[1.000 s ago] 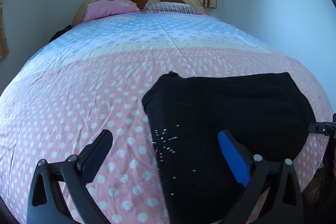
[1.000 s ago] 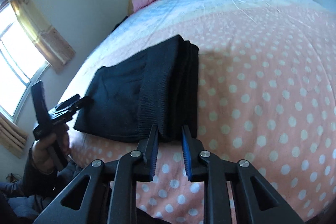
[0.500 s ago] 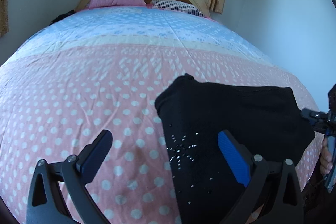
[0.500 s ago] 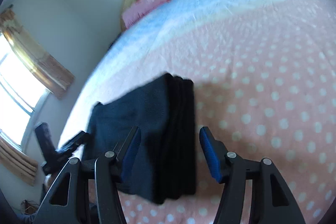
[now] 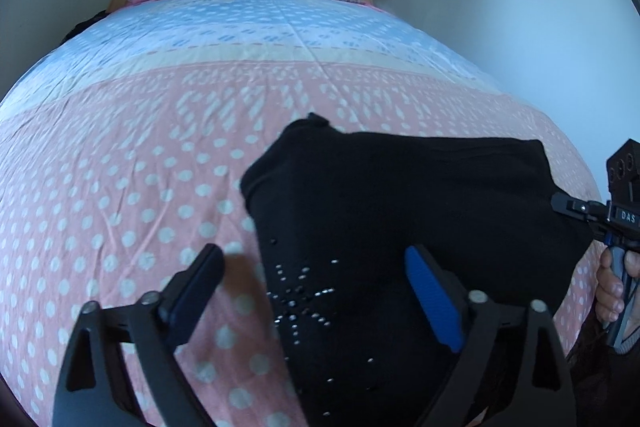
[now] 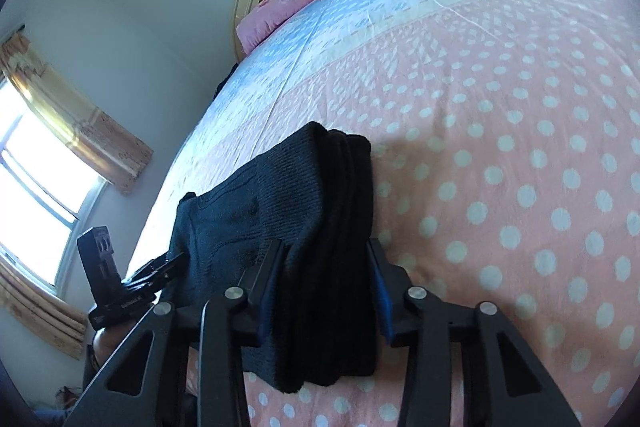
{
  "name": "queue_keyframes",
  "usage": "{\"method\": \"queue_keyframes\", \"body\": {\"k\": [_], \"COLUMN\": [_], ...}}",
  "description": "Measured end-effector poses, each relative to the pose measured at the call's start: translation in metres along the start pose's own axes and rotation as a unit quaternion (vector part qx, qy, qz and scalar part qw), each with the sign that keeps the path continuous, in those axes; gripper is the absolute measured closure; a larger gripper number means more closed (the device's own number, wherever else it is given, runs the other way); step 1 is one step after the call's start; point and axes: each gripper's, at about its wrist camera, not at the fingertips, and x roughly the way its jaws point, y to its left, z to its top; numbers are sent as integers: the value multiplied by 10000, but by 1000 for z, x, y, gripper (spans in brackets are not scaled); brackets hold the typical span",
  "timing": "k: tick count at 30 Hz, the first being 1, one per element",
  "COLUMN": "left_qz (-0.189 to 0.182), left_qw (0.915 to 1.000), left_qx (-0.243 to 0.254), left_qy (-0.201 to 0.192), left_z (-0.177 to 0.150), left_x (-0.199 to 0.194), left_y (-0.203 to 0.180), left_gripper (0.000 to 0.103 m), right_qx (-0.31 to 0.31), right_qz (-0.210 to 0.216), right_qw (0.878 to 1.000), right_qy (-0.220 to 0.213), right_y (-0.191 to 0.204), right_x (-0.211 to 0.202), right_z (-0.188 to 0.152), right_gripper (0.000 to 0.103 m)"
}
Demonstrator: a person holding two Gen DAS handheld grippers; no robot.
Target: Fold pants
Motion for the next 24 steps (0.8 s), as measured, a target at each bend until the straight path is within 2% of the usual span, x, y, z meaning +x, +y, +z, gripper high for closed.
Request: {"method": "queue_keyframes", "body": {"k": [3, 5, 8, 10, 12, 19, 24], "left_qz": [-175, -166, -193, -202, -162, -168, -218], "left_qw": [9998, 9998, 9996, 9995, 9993, 9989, 9978], "left_qx": [86, 135, 167, 203, 283, 275, 337], "left_qy": [-23, -52, -91, -123, -191, -348, -519], "left_z": [1, 0, -1, -1, -1, 1, 9], "left_x": [1, 0, -3, -6, -11, -34, -55], "left_y": [-5, -7, -9, -10, -15, -13, -10], "left_gripper": [34, 38, 51, 67, 76, 87, 89], "right_qx": [-95, -204, -254, -286, -365, -717, -945], "right_qz": [-54, -121, -154, -164, -199, -245, -173], "right_qw": [9999, 9997, 9994, 9992, 9988, 9962, 9945], "right_qy": [-52, -112, -177, -213, -268, -429, -417], "right_y": [5, 11, 15, 18, 22, 49, 71], "right_x": [-2, -3, -4, -5, -8, -21, -18], "right_z": [-3, -5, -6, -6, -7, -5, 6], "right_gripper": [66, 69, 72, 74, 75, 77, 77]}}
